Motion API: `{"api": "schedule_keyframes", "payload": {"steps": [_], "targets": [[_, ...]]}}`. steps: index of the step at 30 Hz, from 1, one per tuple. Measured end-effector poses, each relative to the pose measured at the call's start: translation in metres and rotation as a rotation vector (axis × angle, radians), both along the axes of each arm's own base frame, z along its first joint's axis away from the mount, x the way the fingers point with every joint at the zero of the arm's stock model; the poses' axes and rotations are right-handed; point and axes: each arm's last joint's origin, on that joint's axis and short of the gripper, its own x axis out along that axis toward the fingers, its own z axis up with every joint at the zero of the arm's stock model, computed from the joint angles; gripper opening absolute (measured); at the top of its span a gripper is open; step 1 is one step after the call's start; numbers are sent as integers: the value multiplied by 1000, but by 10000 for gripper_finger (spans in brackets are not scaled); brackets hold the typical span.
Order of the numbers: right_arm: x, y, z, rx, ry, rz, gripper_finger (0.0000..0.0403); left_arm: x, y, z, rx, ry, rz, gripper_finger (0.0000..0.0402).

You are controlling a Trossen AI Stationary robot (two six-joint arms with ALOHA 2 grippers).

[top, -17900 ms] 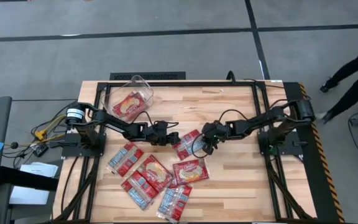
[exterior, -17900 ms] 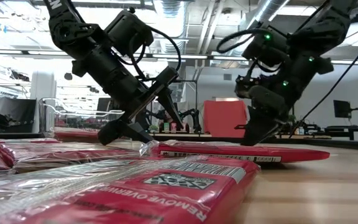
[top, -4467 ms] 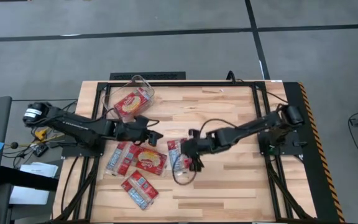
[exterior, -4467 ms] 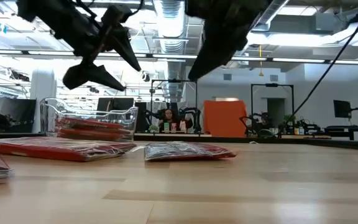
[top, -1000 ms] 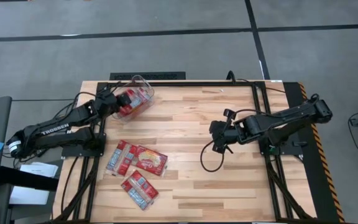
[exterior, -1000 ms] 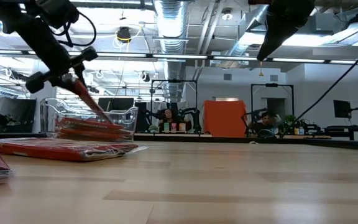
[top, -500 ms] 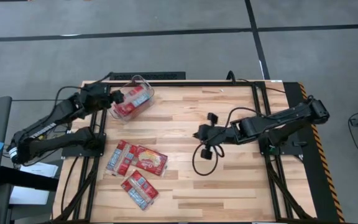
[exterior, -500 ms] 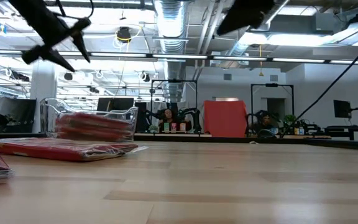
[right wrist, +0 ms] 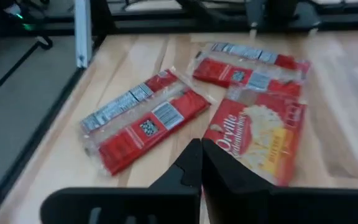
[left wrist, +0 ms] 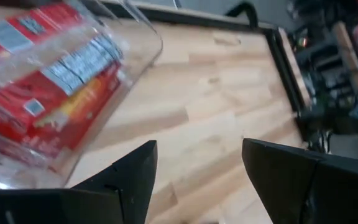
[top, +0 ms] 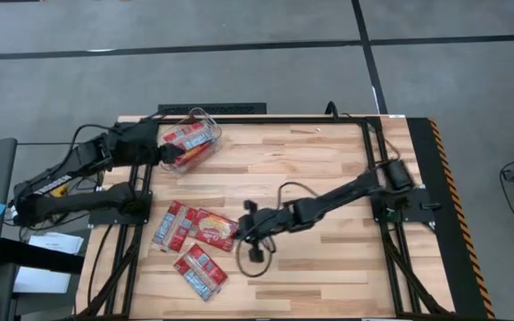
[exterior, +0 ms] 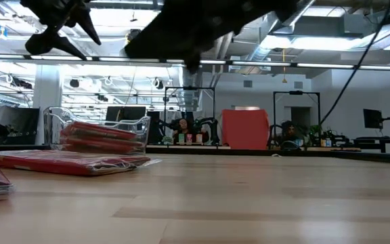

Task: Sort popcorn bags into baskets
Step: Put the red popcorn bag into the transparent bin

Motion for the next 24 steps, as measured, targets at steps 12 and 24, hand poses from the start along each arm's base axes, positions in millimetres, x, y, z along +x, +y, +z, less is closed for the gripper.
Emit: {"api": "schedule_keyframes", "payload": {"steps": [12, 24], "targets": [[31, 6, -68, -29, 369, -74, 27, 8, -17, -3, -31, 20, -114, 224], [6, -9, -24, -221, 455, -151, 22, 39, -27, -17, -26, 138, -126, 224]]}}
